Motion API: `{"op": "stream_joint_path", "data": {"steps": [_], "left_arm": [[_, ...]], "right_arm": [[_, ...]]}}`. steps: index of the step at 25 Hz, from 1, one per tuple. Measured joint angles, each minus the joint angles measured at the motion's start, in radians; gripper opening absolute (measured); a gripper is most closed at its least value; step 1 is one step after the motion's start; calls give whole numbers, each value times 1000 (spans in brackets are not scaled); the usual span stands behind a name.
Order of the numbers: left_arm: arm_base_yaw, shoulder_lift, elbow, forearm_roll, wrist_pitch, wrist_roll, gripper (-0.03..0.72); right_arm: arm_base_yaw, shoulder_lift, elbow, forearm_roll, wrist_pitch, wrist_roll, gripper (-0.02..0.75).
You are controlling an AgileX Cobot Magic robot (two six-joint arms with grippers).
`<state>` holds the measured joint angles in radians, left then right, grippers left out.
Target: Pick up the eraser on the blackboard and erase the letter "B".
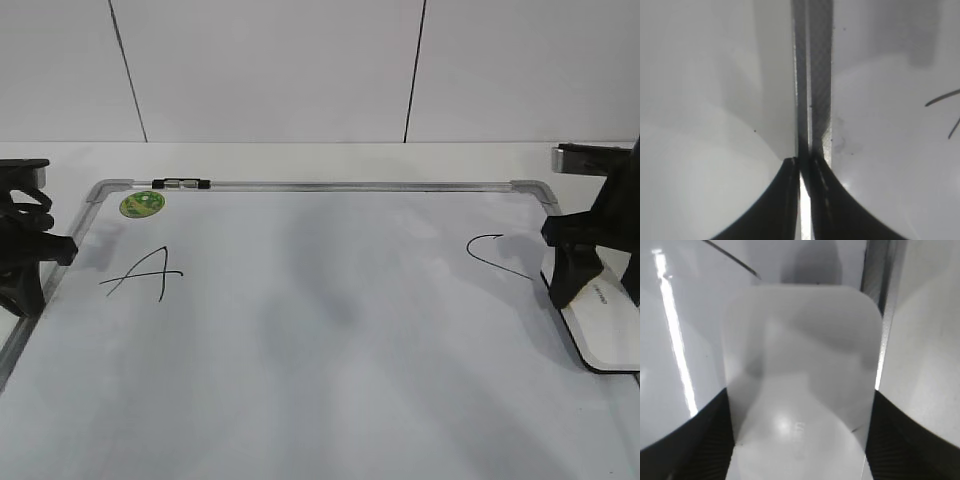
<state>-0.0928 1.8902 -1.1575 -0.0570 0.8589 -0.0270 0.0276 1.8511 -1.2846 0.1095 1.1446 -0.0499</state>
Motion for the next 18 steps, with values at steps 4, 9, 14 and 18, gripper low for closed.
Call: {"op": "stream_joint_path", "data": {"steps": [4,9,14,18], "left_arm": [[0,0,0,0,0,0,46],[0,0,0,0,0,0,46],[0,0,0,0,0,0,46],[0,0,0,0,0,0,46]], "right_arm": [[0,6,0,0,-7,0,531],[0,6,0,2,-18,0,530],[0,6,0,4,-18,0,530],[0,19,0,4,-18,0,531]]}}
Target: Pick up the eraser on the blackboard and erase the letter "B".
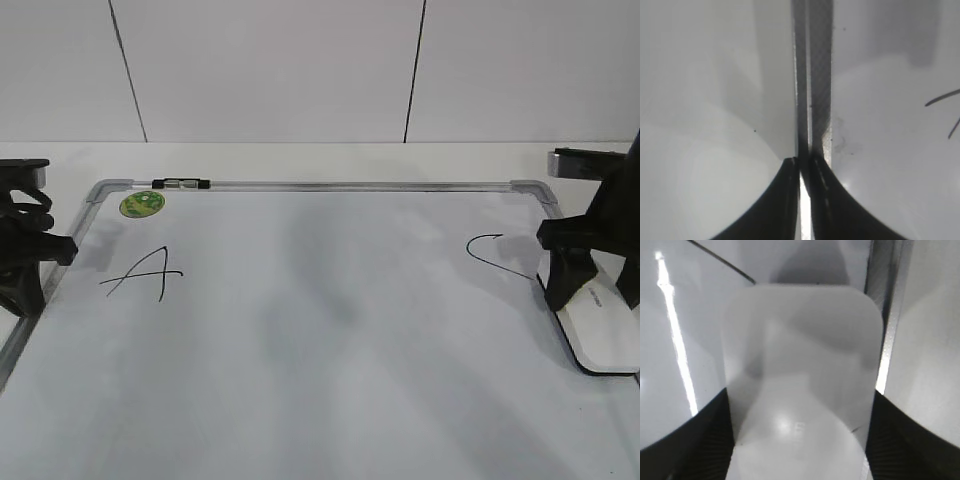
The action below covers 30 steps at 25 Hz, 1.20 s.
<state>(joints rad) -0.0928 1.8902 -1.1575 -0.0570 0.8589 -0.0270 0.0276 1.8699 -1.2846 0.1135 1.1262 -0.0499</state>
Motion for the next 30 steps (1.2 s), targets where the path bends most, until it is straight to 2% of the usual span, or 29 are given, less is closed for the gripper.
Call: {"op": "stream_joint_path", "data": {"steps": [4,9,11,18,23,26,30], "left_arm": [[0,0,0,0,0,0,46],[0,0,0,0,2,0,46],[0,0,0,0,2,0,46],[0,0,0,0,4,0,46],[0,0,0,0,6,0,56],[0,0,0,0,10,2,91],[0,0,0,2,24,4,214]], "right_arm": [[0,16,0,0,0,0,535],[0,16,-10,2,47,0,643],[0,16,-34,2,68,0,659],[0,16,-167,9,80,31,656],[0,-19,-172,27,87,41,590],[0,-66,-162,31,89,43,568],[0,-138,-160,40,93,43,562]]}}
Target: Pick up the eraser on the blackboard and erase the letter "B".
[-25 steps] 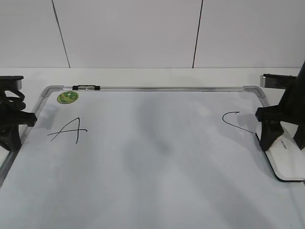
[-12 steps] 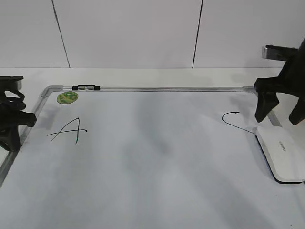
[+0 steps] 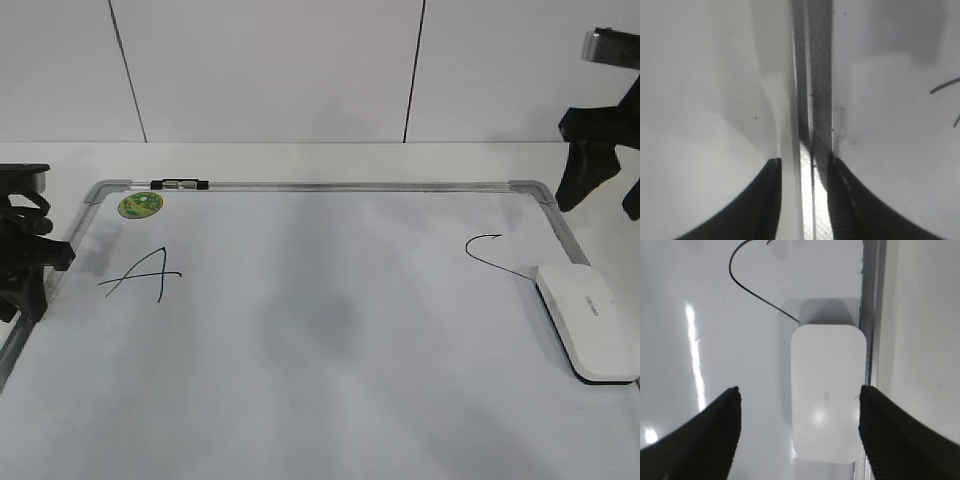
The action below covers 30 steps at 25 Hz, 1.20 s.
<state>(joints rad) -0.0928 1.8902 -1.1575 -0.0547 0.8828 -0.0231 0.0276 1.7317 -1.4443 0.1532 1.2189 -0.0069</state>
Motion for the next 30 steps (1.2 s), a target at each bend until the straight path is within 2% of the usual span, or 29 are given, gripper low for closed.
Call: {"op": "stream_joint_path", "data": {"steps": [2,5,14,23,30], "left_arm": [[0,0,0,1,0,0,266],[0,-12,0,2,0,0,290],[0,-195,-2,19,144,1,298],[0,-519,-2,21,252,1,298],[0,-816,-2,44,333,1,288]], "right_arm": [[0,-37,0,7,2,7,561],[0,-84,0,9,5,7,561],[0,-288,43,24,9,7,554],[0,-634,244,36,26,-16,553],[0,-914,373,-25,36,-28,552]]}}
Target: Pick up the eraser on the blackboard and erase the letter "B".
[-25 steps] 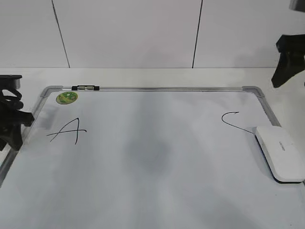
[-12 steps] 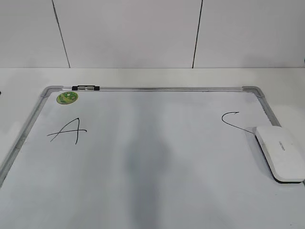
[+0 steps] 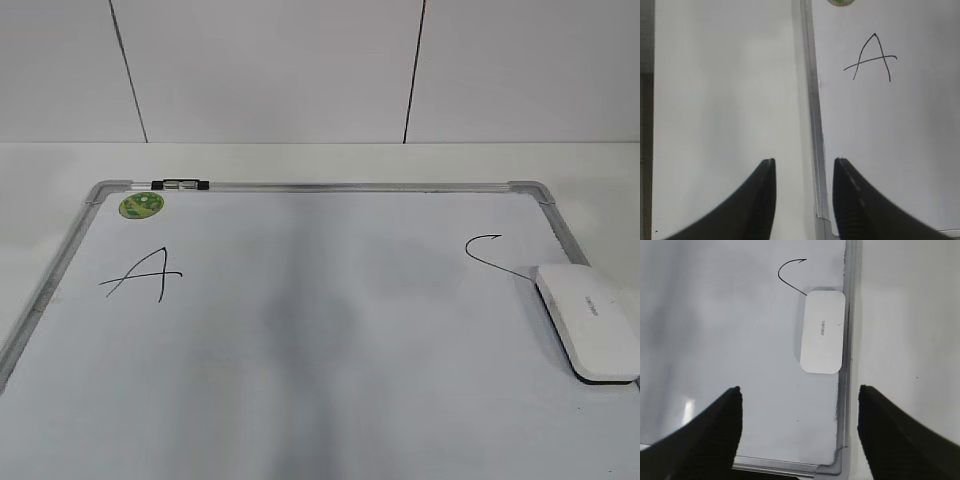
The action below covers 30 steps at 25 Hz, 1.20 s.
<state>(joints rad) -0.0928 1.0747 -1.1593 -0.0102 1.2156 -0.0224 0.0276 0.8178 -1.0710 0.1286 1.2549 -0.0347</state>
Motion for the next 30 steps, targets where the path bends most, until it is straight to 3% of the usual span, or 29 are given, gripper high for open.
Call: {"op": "stream_joint_path", "data": {"steps": [10,17,30], "left_arm": [[0,-387,46,10,41,0,284],[0,-649,253,10,-4,2,241],[0,-1016,606,10,-109,28,237]], "right_arm": [[0,-375,203,-9,11,-4,552],[0,-561,324,-44,14,-12,552],[0,-802,516,-72,-11,-14,552]]}}
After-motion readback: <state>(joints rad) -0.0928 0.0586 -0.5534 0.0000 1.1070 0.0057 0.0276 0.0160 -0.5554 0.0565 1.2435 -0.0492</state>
